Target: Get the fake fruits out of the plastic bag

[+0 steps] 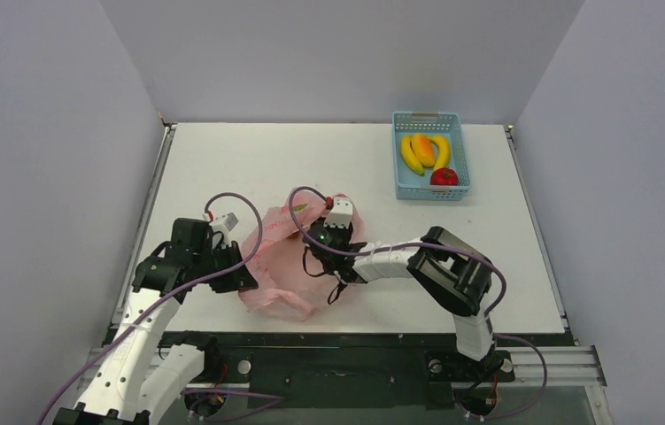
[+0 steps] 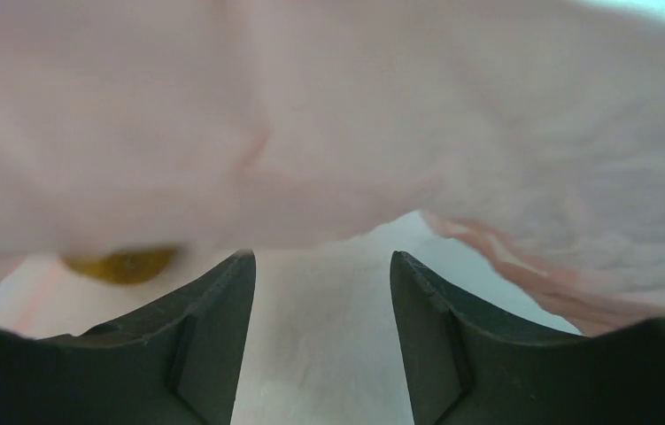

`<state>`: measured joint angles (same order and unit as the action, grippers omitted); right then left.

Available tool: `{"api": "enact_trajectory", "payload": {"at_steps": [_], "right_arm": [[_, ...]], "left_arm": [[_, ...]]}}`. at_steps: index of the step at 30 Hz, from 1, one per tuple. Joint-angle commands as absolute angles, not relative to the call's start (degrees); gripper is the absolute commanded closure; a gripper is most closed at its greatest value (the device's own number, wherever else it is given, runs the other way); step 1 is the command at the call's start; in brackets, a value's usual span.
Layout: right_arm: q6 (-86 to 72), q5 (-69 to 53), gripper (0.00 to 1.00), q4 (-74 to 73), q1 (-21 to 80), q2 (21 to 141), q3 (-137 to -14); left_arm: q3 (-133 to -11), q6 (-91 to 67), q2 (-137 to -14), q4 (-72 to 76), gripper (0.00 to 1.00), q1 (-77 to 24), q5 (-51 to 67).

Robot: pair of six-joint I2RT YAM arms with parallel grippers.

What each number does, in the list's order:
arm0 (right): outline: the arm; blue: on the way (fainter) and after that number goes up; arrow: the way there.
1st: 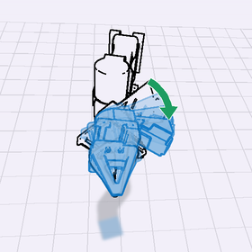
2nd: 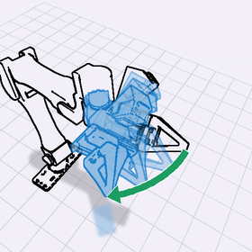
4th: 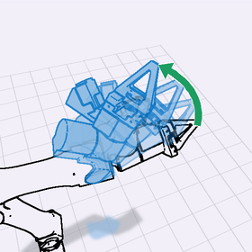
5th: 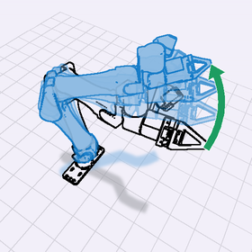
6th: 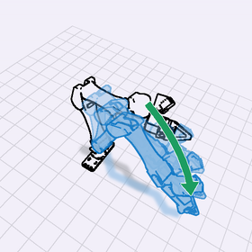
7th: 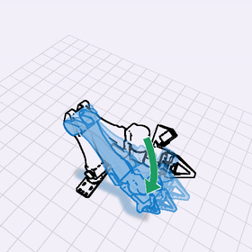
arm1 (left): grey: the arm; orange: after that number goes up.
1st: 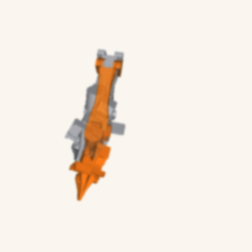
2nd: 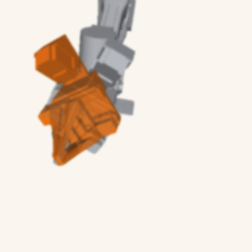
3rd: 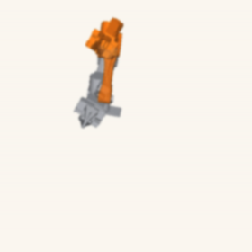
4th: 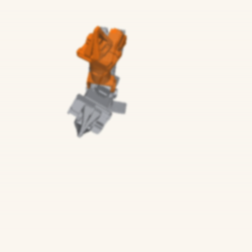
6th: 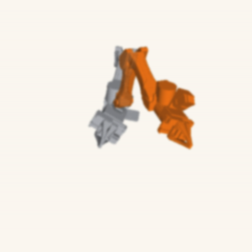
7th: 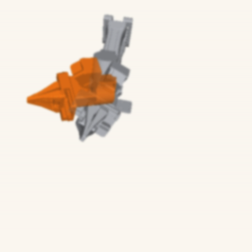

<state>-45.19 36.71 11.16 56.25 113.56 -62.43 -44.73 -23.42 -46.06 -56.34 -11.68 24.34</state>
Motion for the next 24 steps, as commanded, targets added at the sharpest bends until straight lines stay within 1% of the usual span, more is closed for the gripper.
{"api": "enact_trajectory", "payload": {"at_steps": [1, 5, 9, 12, 15, 24], "right_arm": [[-44.48, 41.28, 0.45, 16.48, 59.69, 105.24, -55.75], [-39.92, 37.33, 0.4, 26.21, 61.6, 105.26, -53.13], [-40.24, 36.44, 0.32, 26.51, 62.0, 106.98, -57.47], [-41.03, 37.53, 0.29, 25.28, 62.01, 109.64, -60.33], [-41.25, 38.44, 0.28, 23.38, 61.74, 111.87, -64.69], [-39.02, 35.26, 0.26, 25.35, 62.09, 119.21, -72.67]], "left_arm": [[-45.85, -21.85, -45.48, -57.27, 1.0, -12.23, 25.06], [-43.88, -22.5, -45.65, -55.36, 1.0, -12.79, 25.3], [-43.11, -22.89, -46.27, -54.69, 1.0, -13.55, 25.39], [-42.77, -23.04, -46.32, -54.32, 1.0, -14.27, 25.15], [-42.8, -23.04, -46.49, -54.14, 1.0, -14.4, 25.2], [-42.51, -23.02, -46.53, -53.78, 1.0, -14.46, 25.81]]}}
